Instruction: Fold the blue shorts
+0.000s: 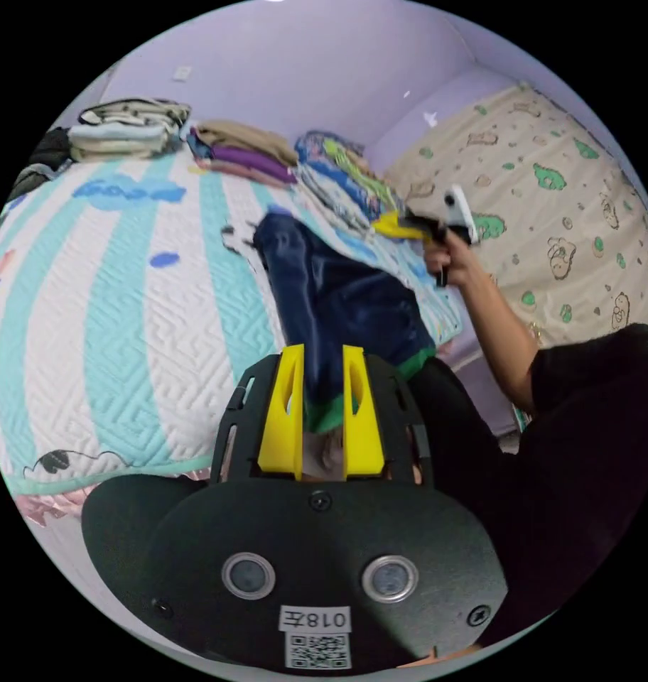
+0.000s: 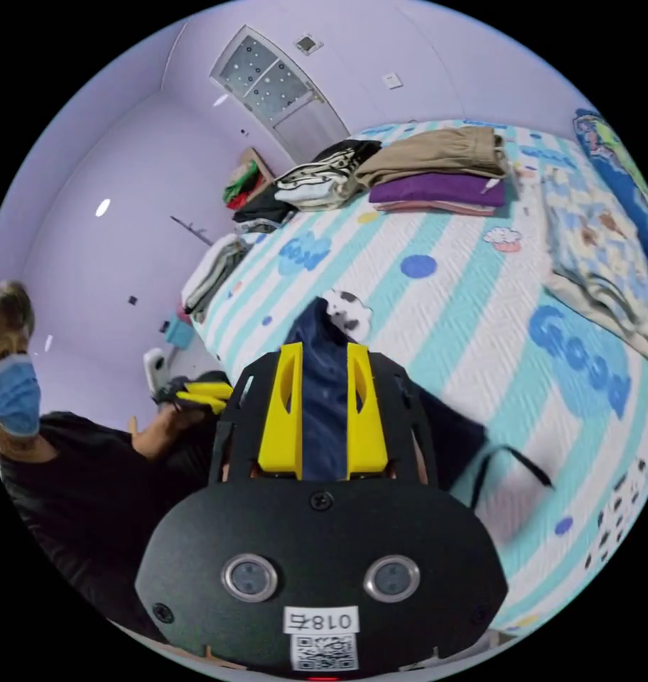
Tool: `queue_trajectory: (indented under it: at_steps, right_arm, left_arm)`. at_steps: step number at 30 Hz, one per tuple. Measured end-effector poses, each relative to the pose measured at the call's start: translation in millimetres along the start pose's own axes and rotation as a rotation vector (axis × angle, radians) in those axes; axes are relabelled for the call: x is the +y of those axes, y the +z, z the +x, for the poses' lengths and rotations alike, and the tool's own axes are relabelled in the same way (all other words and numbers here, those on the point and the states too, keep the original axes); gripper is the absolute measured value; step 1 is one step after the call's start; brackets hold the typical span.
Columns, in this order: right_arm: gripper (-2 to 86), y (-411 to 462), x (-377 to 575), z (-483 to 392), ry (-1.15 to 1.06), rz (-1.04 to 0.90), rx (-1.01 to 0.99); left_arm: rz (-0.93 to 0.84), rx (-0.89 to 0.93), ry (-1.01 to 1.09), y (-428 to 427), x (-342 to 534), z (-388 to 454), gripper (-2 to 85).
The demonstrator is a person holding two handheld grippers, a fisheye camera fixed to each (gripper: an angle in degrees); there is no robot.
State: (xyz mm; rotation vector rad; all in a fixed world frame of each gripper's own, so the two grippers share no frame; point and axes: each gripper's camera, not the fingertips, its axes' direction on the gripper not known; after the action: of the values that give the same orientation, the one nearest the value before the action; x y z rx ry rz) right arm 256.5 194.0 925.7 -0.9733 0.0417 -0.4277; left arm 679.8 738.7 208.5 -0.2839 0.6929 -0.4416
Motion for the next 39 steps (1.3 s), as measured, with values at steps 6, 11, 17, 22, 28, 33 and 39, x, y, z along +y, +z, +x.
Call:
queue_trajectory:
  at_steps: [6,11,17,22,28,33,39]
  right_arm:
    - [10.6,-34.0,100.2,22.7,0.087,0.084,0.256]
    - [9.7,-36.3,144.7,17.3,0.032,0.166,0.406]
    - [7.0,-12.6,171.0,59.7,-0.023,0.085,0.473]
    - [7.4,-40.7,197.6,111.9,0.135,0.216,0.324]
    - [13.0,-60.4,260.0,187.6,0.306,0.301,-0.114]
    - [15.3,-56.5,291.3,233.7,0.363,0.293,-0.374]
    - [15.1,-57.1,297.7,258.2,0.32,0.207,-0.505]
  left_arm:
    - [0.24,-0.011,0.036,-55.4,-27.2,14.8,7.9]
    - [0.151,-0.125,0.272,-4.7,-119.9,57.4,5.9]
    - [-0.126,-0.359,0.194,90.1,-187.0,19.2,1.2]
    - [0.022,-0.138,-0.097,46.1,-187.9,-22.3,1.7]
    - [0.3,0.009,-0.151,-55.3,-140.9,-24.7,6.3]
    - [0.058,0.091,-0.262,-39.1,-127.1,-42.1,12.8]
    - [-0.026,0.133,-0.208,-29.7,-162.7,-28.7,13.6]
